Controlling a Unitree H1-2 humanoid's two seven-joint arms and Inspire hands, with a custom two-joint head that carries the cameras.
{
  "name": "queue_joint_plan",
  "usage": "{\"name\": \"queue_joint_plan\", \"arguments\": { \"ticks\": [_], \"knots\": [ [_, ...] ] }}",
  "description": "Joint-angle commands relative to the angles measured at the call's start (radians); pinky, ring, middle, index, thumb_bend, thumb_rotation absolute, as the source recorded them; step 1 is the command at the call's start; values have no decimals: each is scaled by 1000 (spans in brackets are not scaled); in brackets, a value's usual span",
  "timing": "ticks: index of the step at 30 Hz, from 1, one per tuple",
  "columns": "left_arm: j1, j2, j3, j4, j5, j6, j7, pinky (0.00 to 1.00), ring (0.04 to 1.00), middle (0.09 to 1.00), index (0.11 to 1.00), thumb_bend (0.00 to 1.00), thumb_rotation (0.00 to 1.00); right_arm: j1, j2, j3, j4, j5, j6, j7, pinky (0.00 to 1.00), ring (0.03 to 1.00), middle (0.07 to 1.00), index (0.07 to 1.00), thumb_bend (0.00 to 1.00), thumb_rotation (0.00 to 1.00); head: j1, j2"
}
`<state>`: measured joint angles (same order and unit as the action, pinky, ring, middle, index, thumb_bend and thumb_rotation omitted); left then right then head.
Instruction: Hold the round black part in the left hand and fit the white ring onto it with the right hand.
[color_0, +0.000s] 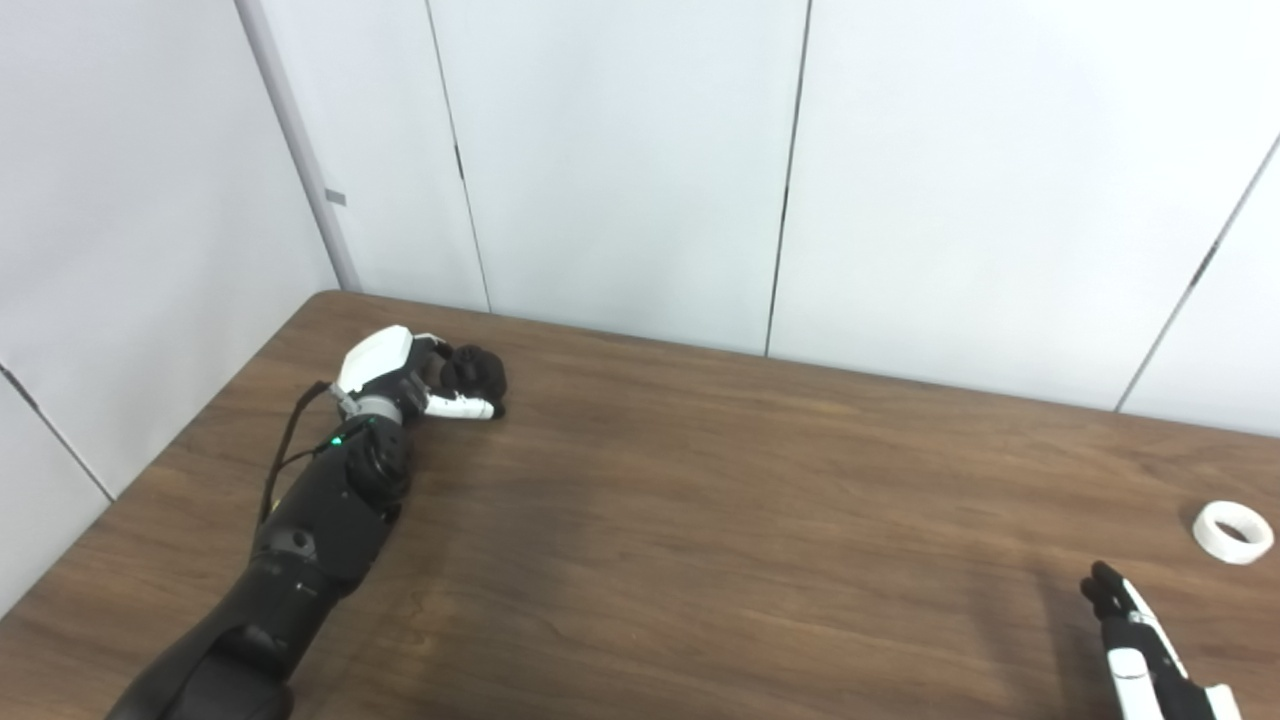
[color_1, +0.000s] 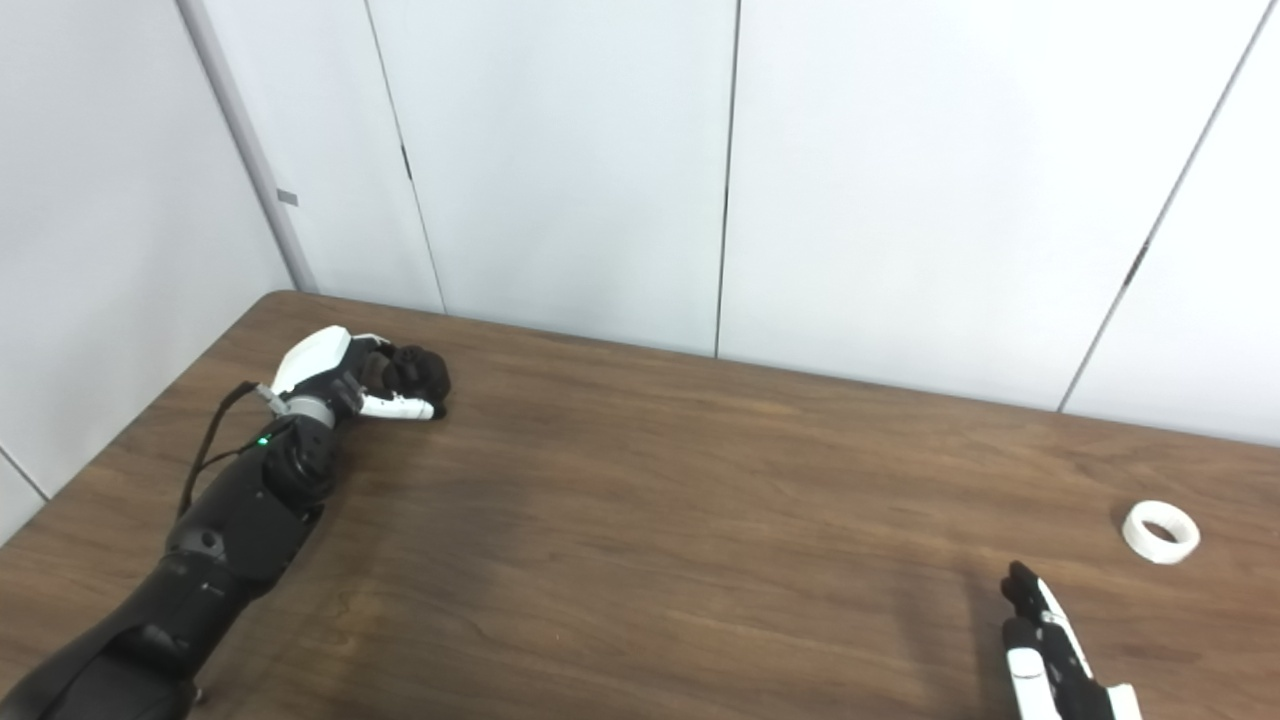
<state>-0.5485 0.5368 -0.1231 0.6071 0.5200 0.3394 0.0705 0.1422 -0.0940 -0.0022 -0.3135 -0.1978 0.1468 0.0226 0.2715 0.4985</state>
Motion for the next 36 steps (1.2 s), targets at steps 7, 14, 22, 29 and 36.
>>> {"name": "queue_joint_plan", "arguments": {
  "ticks": [7,14,22,29,36],
  "knots": [
    [-50,25,-9,-11,13,-13,19,1000,974,905,781,909,331,16,1,2,-38,-5,-27,-8,1000,944,917,923,249,1000,0,3],
    [-49,32,-12,-17,7,-3,2,1000,970,890,766,890,307,16,0,2,-29,-11,-37,-13,1000,940,911,921,251,1000,0,5],
    [-49,36,-12,-24,6,-5,-2,1000,959,875,748,888,326,18,2,2,-30,-3,-38,-11,1000,939,914,923,247,1000,-1,5],
    [-56,37,-14,-7,6,-23,4,1000,946,868,735,885,335,16,1,4,-28,-19,-41,-17,1000,929,902,916,241,1000,-3,4],
    [-61,27,0,18,-2,-43,47,1000,925,848,683,891,297,17,-1,4,-27,-18,-43,-19,1000,932,897,912,251,1000,-3,5]
  ]
}}
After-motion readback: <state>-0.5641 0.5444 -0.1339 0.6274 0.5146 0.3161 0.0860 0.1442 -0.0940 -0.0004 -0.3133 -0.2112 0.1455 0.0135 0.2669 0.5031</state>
